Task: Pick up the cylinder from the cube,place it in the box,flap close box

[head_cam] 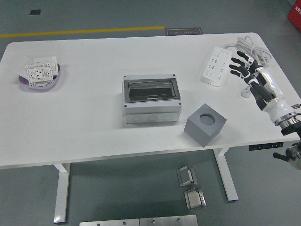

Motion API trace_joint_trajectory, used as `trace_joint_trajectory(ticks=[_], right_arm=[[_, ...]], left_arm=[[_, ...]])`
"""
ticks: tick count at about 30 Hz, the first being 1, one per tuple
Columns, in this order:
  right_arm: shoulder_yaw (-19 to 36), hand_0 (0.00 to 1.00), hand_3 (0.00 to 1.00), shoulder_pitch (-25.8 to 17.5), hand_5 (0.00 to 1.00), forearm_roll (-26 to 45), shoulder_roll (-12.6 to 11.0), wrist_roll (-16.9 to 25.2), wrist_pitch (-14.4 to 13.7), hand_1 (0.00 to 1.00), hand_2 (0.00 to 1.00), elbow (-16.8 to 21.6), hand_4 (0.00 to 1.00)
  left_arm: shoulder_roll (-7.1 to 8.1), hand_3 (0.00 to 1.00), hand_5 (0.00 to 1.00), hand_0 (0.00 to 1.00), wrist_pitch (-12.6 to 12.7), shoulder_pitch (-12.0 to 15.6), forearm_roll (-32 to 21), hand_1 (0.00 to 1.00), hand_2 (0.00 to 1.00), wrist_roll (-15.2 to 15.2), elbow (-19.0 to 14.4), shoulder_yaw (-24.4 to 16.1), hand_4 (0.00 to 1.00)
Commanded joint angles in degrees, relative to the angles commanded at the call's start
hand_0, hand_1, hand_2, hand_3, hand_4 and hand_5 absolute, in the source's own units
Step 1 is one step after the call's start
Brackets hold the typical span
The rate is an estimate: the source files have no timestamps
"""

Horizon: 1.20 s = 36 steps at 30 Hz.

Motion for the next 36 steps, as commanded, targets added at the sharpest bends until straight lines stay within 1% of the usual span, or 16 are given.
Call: trace_joint_trajectory(ticks=[5,6,17,18,28,32,36], right_arm=[[0.3,0.998,0.998,-0.4,0.800,-0.2,-0.1,-0.4,-0.3,0.992,0.998,0.2,0.998],[0.4,0.998,0.998,-0.4,0.885,-0.4,-0.1,-0.5,-0.3,0.972,0.987,0.3,0.998],[0.7,0.998,0.998,-0.4,0.900,-2.8,-0.5,-1.9,-1.0,0.966,0.982,0.6,0.998],[0.7,0.998,0.998,-0.4,0.917,-3.1,-0.5,-2.0,-1.1,0.963,0.977,0.6,0.998],[2.3,0.998,0.997,-0.5,0.915,-5.2,-1.0,-2.4,-1.4,0.963,0.967,1.0,0.998],[2.6,0.998,0.989,-0.6,0.913,-5.2,-1.3,-2.4,-1.4,0.958,0.963,1.1,0.998],[2.8,0.998,0.982,-0.8,0.905,-5.4,-1.2,-2.6,-1.6,0.950,0.953,1.1,0.998]], left_arm=[[0.20,0.603,0.278,0.663,0.1,-0.1,-3.3,0.665,0.572,-1.1,0.0,2.9,0.611],[0.24,0.604,0.279,0.664,0.1,-0.2,-3.6,0.665,0.572,-1.2,0.0,3.0,0.614],[0.33,0.604,0.282,0.664,0.0,-0.8,-2.1,0.665,0.572,-1.1,0.0,1.3,0.618],[0.30,0.605,0.281,0.665,0.0,-0.9,-2.0,0.666,0.573,-1.0,0.0,1.3,0.619],[0.30,0.604,0.282,0.665,-0.1,-1.3,-1.2,0.665,0.573,-0.8,0.0,0.5,0.620],[0.34,0.606,0.281,0.665,-0.1,-1.5,-1.2,0.665,0.574,-0.9,0.0,0.5,0.621],[0.33,0.606,0.282,0.666,0.0,-1.7,-2.1,0.666,0.573,-1.2,0.0,1.4,0.621]])
